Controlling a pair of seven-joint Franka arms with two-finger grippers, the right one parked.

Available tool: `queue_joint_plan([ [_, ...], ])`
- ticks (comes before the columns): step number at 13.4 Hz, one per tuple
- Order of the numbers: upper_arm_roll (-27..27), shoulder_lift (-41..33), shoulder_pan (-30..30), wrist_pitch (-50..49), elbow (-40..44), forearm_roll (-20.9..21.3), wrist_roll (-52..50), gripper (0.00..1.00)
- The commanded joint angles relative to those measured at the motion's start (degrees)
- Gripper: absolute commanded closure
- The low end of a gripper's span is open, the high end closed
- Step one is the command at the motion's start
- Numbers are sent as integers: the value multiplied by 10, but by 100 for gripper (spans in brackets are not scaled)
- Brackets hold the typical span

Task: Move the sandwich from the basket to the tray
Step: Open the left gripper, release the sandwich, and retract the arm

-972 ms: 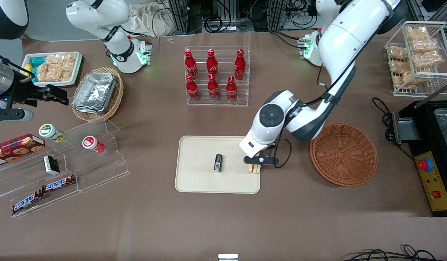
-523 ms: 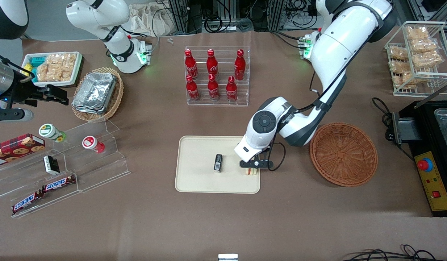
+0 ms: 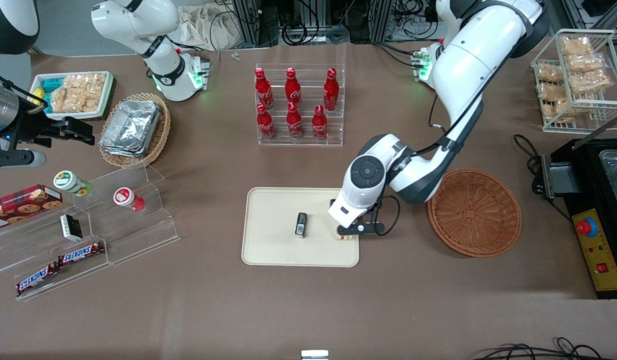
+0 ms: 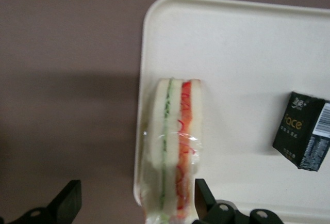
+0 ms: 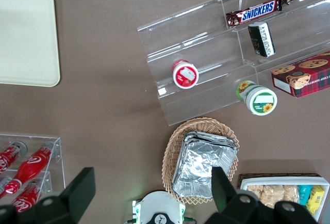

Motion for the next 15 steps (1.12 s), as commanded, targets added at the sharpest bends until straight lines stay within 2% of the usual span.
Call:
queue_joint_plan([
  [1, 3, -70, 26, -69, -5, -34, 17, 1],
  [5, 0, -165, 106, -124, -40, -36, 42, 1],
  [9, 1, -230, 177, -246, -42, -50, 47, 1],
  [12, 2, -242, 208, -318, -10, -50, 171, 1],
  [15, 2, -253, 223, -329, -8, -51, 189, 1],
])
